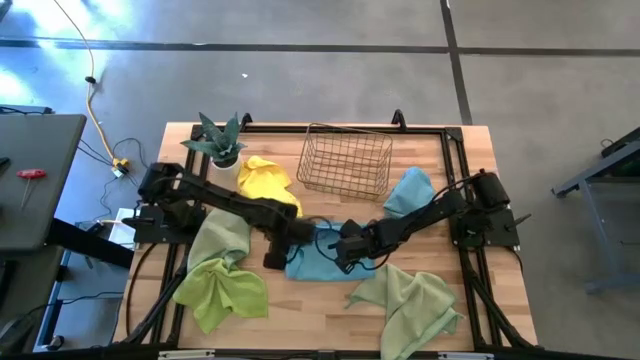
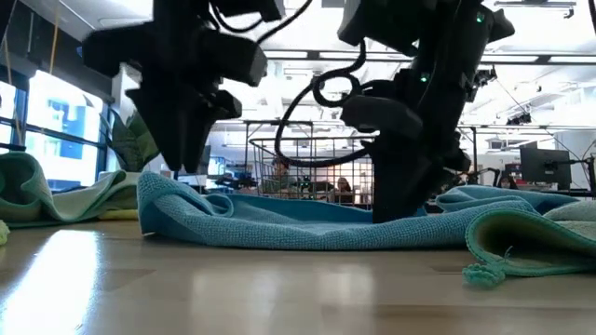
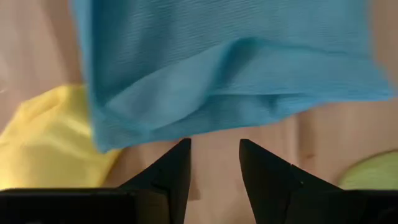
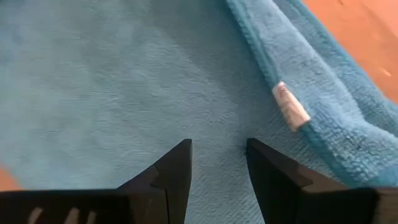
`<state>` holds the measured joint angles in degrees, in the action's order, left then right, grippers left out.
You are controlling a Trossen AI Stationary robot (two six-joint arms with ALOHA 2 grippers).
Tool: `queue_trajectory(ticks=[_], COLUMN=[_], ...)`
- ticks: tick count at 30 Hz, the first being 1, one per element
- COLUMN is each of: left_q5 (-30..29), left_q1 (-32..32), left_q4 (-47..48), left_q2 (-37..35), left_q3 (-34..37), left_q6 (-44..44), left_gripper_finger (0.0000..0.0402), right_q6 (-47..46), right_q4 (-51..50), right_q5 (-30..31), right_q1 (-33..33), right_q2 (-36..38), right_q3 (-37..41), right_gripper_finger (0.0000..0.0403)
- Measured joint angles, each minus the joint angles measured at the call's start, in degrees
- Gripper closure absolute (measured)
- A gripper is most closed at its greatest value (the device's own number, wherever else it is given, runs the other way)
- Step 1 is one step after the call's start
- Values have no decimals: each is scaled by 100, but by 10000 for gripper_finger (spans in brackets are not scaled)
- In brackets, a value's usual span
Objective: Fold microfiber towels
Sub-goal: Fold the bottom blue microfiber cloth
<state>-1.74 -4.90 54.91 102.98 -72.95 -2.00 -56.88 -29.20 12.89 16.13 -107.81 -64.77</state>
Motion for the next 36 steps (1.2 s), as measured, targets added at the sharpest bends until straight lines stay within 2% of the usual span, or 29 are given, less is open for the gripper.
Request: queue_trajectory(ticks=[6,11,15,23,28,36], left_q5=[-8,-17,-25,-34,-19,-32], left_q1=[-390,-592,-637,-560,-690,-1015], left_q4=[-329,-1116,-1959,-2933,-2653,-988], left_q2=[0,0,0,221,600,726], left_q3=[0,0,0,-4,-2,4], left_q6=[-236,-194,-137,-392,-626,-659], left_gripper_finger=[275,275,275,275,275,275], right_q6=[-80,-554,-567,-610,-563,-375], right_q4=[-104,-931,-928,-917,-931,-944], right_q5=[367,366,367,366,366,366], right_q1=[1,-38,18,84,82,82], right_q2=[63,-6,0,0,0,0], right_q3=[-7,-2,-2,-2,-2,-2], right_gripper_finger=[259,259,259,259,259,259])
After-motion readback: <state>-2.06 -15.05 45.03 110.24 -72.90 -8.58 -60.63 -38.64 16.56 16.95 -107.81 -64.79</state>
